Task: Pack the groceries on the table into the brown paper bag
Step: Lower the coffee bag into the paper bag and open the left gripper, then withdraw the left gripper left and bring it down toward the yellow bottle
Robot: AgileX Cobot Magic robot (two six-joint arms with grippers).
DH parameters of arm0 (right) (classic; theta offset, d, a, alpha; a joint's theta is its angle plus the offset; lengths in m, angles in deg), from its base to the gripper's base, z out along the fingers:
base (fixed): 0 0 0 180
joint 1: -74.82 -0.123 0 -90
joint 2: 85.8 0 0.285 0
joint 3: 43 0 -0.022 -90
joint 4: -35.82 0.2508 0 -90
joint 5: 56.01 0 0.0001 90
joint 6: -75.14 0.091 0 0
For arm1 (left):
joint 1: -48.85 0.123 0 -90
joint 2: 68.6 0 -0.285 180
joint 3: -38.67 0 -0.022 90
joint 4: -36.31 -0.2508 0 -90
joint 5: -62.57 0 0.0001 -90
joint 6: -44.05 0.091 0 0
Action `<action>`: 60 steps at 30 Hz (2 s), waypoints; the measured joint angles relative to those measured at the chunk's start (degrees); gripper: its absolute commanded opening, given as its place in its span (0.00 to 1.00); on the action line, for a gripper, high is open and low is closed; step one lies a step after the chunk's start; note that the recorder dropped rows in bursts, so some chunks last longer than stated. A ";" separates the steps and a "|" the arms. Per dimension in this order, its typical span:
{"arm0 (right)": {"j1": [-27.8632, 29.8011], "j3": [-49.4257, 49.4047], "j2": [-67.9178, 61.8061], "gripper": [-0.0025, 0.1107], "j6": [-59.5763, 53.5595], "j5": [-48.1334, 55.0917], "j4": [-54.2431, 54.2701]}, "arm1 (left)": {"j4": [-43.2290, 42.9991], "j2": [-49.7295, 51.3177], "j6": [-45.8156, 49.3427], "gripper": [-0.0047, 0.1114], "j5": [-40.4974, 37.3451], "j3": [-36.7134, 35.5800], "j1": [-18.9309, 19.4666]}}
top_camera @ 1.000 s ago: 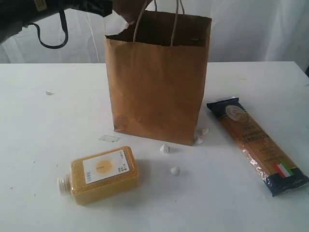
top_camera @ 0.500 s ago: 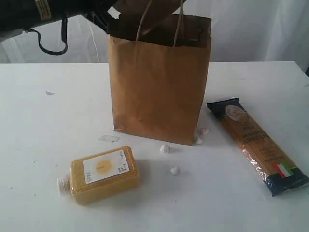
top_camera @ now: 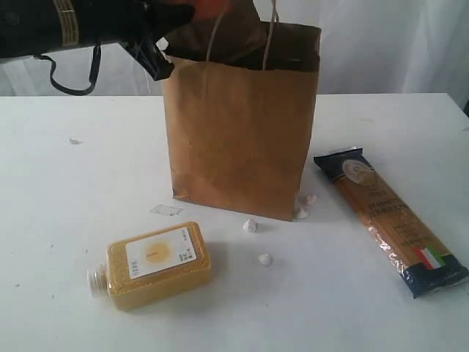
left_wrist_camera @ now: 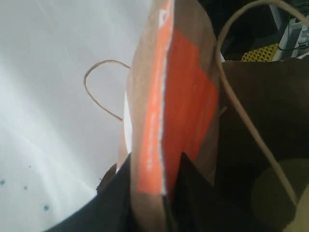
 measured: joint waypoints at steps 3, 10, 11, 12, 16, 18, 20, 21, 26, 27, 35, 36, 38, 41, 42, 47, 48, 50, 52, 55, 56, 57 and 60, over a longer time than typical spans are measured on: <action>0.00 0.00 0.00 0.02 0.00 0.00 0.00 | 0.00 0.52 -1.73 0.34 -0.31 0.00 0.00; 0.00 0.00 0.00 0.02 0.00 0.00 0.00 | 0.38 1.11 -5.96 0.61 -0.38 0.18 0.00; 0.00 0.00 0.00 0.02 0.00 0.00 0.00 | 0.38 1.11 -6.36 0.61 -0.38 0.18 0.00; 0.00 0.00 0.00 0.02 0.00 0.00 0.00 | 0.38 1.11 -7.62 0.61 -0.38 0.18 0.00; 0.00 0.00 0.00 0.02 0.00 0.00 0.00 | 0.38 1.11 -9.91 0.61 -0.28 0.18 0.00; 0.00 0.00 0.00 0.02 0.00 0.00 0.00 | 0.51 1.11 -10.12 0.61 -0.28 0.27 0.00; 0.00 0.00 0.00 0.02 0.00 0.00 0.00 | 0.60 1.11 -10.27 0.61 -0.28 0.27 0.00; 0.00 0.00 0.00 0.02 0.00 0.00 0.00 | 0.60 1.11 -10.27 0.61 -0.28 0.27 0.00; 0.00 0.00 0.00 0.02 0.00 0.00 0.00 | 0.87 1.11 -10.27 0.61 2.60 0.27 0.00; 0.00 0.00 0.00 0.02 0.00 0.00 0.00 | 1.02 1.11 -10.27 0.61 3.59 0.27 0.00; 0.00 0.00 0.00 0.02 0.00 0.00 0.00 | 1.25 -3.16 -10.17 0.61 2.94 0.27 -0.10; 0.00 0.00 0.00 0.02 0.00 0.00 0.00 | 1.25 -4.10 -10.17 0.61 1.86 0.27 -0.10; 0.00 0.00 0.00 0.02 0.00 0.00 0.00 | 1.25 -6.11 -10.17 0.61 -0.37 0.27 -0.10; 0.00 0.00 0.00 0.02 0.00 0.00 0.00 | 1.25 -9.09 -10.17 0.61 -3.47 0.27 -0.10; 0.00 0.00 0.00 0.02 0.00 0.00 0.00 | 1.25 -10.17 -10.17 0.61 -4.50 0.27 -0.10; 0.00 0.00 0.00 0.02 0.00 0.00 0.00 | 1.00 -15.06 -10.17 0.61 -9.72 0.27 -0.10; 0.00 0.00 0.00 0.02 0.00 0.00 0.00 | 0.72 -16.10 -10.45 0.60 -11.23 0.27 -0.10; 0.00 0.00 0.00 0.02 0.00 0.00 0.00 | -0.65 -18.09 -11.86 0.58 -14.75 0.27 -0.10; 0.00 0.00 0.00 0.02 0.00 0.00 0.00 | -3.03 -19.83 -15.57 0.51 -20.00 0.27 -0.10; 0.00 0.00 0.00 0.02 0.00 0.00 0.00 | -5.66 -21.96 -21.41 0.36 -29.31 -0.92 -0.10; 0.00 0.00 0.00 0.02 0.00 0.00 0.00 | -6.07 -22.44 -22.21 0.30 -32.31 -1.59 -0.10; 0.00 0.00 0.00 0.02 0.00 0.00 0.00 | -6.50 -22.93 -22.94 0.24 -36.28 -2.62 -0.10; 0.00 0.00 0.00 0.02 0.00 0.00 0.00 | -6.50 -23.49 -23.71 0.08 -49.29 -6.32 -0.10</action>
